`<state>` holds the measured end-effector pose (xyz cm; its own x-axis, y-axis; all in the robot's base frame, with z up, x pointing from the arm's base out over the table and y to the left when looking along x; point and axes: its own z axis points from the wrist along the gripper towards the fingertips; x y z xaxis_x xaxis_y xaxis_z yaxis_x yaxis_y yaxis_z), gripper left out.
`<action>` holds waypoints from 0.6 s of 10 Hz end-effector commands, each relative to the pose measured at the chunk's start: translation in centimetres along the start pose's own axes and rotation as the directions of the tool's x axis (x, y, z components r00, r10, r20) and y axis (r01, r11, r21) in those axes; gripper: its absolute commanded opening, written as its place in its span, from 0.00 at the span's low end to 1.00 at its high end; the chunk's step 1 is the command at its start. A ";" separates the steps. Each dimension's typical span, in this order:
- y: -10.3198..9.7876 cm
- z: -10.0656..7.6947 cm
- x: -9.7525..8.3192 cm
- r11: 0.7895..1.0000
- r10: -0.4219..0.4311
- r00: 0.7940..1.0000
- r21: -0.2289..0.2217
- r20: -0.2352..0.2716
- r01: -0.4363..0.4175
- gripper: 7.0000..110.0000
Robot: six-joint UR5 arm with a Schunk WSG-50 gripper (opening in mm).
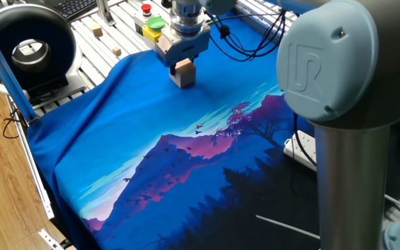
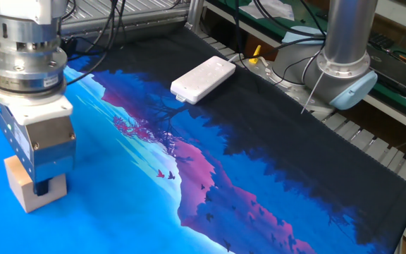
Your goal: Hold a small block with the gripper and sweep it from left to right on the table
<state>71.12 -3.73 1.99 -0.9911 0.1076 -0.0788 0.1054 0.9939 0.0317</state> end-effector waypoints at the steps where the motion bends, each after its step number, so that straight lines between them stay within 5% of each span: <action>1: 1.4 -0.3 0.0 1.000 0.028 1.000 -0.007 0.001 -0.028 0.00; 6: 2.6 0.2 0.1 0.999 0.046 0.999 -0.005 0.010 -0.046 0.00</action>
<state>71.18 -1.92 1.98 -0.9872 0.1364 -0.0829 0.1344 0.9905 0.0299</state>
